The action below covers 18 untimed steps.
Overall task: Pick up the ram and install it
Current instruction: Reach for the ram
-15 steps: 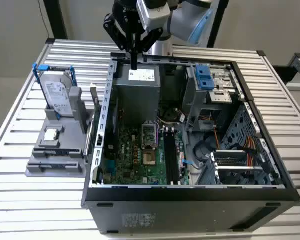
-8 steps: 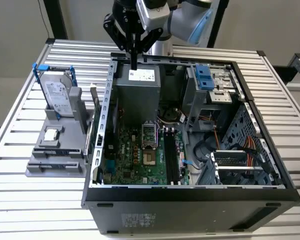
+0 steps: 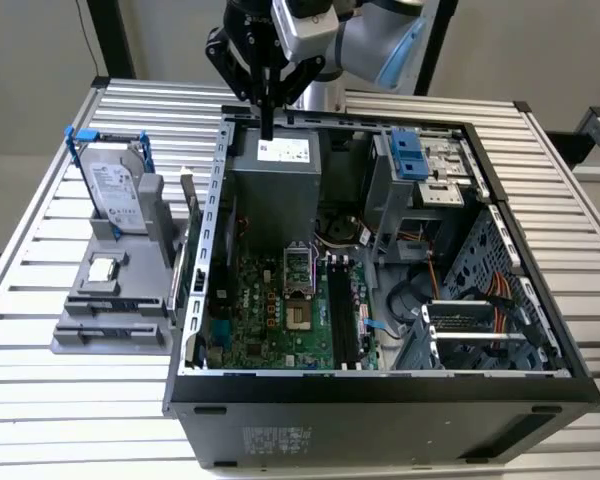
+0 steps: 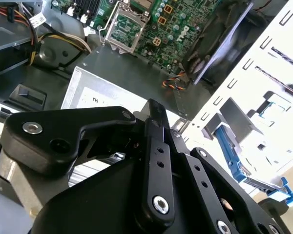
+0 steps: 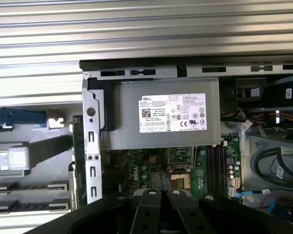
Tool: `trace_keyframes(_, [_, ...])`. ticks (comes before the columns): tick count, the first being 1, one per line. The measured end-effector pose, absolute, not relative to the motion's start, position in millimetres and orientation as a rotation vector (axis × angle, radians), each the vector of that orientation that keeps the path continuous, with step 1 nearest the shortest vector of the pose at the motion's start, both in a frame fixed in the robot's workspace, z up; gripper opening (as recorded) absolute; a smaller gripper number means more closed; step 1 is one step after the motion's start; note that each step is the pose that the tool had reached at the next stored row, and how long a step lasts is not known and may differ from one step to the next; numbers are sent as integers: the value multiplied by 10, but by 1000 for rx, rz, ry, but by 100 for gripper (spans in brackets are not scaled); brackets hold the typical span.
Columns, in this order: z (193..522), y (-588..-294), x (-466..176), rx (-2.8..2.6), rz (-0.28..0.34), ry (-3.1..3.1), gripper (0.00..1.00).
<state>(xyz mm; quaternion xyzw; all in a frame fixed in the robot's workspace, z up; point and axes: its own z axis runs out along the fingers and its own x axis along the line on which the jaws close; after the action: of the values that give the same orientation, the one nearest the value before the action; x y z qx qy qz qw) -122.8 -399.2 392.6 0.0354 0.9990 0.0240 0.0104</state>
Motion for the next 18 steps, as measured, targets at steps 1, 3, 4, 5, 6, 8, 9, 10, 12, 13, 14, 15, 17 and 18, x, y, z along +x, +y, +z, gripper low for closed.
trace_keyframes(1, [3927,-3994,-1232,110,75,3118,0])
trace_keyframes(3, [3926,-3999,-1242,111,75,3118,0])
trace_keyframes(4, [3927,-4002,-1247,111,75,3118,0])
trace_keyframes(5, [3926,-4005,-1254,111,75,3118,0])
trace_keyframes(6, [3926,-4008,-1260,110,75,3118,0])
trace_keyframes(8, [3926,-4013,-1272,110,75,3118,0])
trace_keyframes(9, [3926,-4015,-1278,110,75,3118,0])
trace_keyframes(10, [3926,-4018,-1282,110,75,3118,0])
trace_keyframes(12, [3926,-4022,-1289,110,75,3118,0])
trace_keyframes(13, [3926,-4024,-1292,110,75,3118,0])
trace_keyframes(14, [3927,-4027,-1295,110,75,3118,0])
trace_keyframes(15, [3926,-4030,-1297,110,75,3118,0])
trace_keyframes(17, [3926,-4036,-1305,110,75,3118,0])
trace_keyframes(18, [3926,-4039,-1310,110,75,3118,0])
